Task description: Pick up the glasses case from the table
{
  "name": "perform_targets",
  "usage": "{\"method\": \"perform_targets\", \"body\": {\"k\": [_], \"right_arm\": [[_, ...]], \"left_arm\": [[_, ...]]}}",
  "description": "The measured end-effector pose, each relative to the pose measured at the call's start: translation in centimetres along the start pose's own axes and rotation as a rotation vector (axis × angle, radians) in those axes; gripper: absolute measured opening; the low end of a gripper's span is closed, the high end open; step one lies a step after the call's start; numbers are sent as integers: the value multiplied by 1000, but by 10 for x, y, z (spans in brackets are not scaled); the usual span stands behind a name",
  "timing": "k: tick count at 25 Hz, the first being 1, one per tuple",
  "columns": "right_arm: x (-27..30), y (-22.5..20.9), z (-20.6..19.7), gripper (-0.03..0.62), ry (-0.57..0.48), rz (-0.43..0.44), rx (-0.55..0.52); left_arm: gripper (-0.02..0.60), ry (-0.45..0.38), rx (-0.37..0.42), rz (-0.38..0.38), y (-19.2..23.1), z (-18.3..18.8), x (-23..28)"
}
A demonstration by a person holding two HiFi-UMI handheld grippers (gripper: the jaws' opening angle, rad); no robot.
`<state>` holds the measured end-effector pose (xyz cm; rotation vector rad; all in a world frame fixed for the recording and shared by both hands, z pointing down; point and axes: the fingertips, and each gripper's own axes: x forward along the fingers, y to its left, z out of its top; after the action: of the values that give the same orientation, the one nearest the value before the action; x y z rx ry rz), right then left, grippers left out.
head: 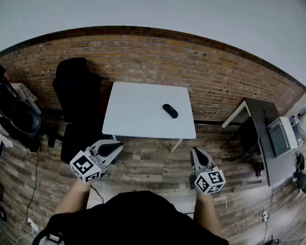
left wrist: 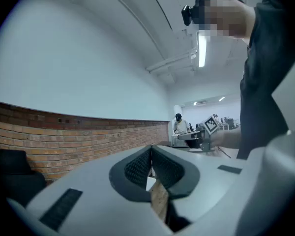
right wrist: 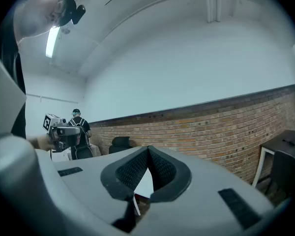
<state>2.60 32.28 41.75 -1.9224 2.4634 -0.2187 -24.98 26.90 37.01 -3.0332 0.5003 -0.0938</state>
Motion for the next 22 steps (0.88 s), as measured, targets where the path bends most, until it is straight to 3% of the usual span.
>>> {"method": "perform_targets", "body": {"k": [10,15,22], "right_arm": [[-3,15,0,15,15,-10,-7],[-2,16,9,15,-39,-12,44],[7,5,10,15,-37,-19,80]], "left_arm": [[12,4,-5,3,4,-8,-17],[12,13,1,-2,7,-13,-18],[12,11,-7,13,17,-12,-16]]}}
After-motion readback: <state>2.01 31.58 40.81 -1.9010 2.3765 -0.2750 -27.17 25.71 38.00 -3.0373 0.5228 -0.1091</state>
